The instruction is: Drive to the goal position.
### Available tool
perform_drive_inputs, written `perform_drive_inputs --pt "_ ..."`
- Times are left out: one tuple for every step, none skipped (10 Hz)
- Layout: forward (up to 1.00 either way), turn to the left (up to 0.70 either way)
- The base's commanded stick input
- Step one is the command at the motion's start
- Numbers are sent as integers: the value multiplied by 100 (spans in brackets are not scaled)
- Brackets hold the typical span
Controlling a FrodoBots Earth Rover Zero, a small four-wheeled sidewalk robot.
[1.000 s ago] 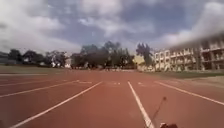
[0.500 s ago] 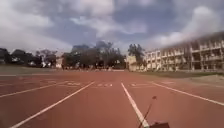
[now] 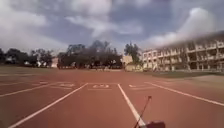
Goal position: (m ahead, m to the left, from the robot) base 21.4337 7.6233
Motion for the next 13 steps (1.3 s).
perform_drive_inputs --pt "70 0" --pt "70 0" --pt "70 0" --pt "70 0" --pt "70 0" --pt "70 0" --pt "70 0" --pt "70 0" --pt "70 0" --pt "70 0" --pt "70 0" --pt "70 0" --pt "70 0"
